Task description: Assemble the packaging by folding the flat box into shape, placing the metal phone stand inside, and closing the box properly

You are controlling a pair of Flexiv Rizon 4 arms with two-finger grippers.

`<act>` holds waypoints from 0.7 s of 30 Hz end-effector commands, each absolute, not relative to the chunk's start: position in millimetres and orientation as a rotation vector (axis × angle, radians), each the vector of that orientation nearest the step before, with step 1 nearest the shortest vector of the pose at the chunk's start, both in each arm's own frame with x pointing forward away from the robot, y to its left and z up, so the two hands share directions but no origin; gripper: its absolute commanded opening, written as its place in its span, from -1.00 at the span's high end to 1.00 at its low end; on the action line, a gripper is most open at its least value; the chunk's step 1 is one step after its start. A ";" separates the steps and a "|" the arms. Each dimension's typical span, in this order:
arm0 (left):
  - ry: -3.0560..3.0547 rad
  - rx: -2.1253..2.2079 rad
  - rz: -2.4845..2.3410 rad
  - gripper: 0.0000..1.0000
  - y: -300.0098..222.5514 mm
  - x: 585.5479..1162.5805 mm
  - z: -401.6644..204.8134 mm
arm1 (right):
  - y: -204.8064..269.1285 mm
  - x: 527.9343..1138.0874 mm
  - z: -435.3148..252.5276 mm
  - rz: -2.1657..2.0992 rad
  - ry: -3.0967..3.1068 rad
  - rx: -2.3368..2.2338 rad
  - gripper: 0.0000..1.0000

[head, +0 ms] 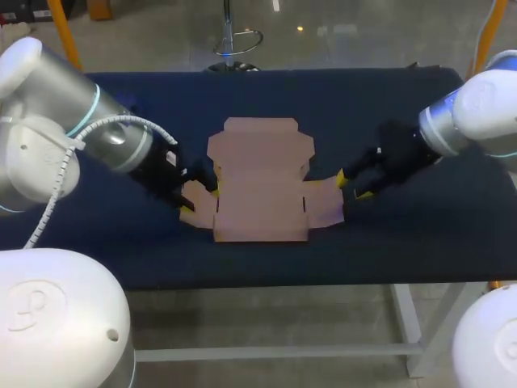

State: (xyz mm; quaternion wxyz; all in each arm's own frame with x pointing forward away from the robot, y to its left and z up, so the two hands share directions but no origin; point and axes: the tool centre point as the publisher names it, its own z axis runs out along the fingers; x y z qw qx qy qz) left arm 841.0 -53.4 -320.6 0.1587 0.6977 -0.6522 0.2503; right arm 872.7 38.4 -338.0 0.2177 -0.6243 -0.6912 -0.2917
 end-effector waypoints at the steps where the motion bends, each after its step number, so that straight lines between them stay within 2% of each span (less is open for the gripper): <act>1: -1.867 1.935 0.700 -1.00 -38.9 845.6 -307.1 | 22.6 880.6 -326.5 -0.921 -1.785 -1.594 -1.00; 8: -1.874 1.862 0.708 -1.00 -23.0 858.9 -276.8 | 13.4 893.5 -305.3 -0.937 -1.770 -1.581 -1.00; 21: -1.874 1.862 0.708 -1.00 -23.0 858.9 -276.8 | 13.4 893.5 -305.3 -0.937 -1.770 -1.581 -1.00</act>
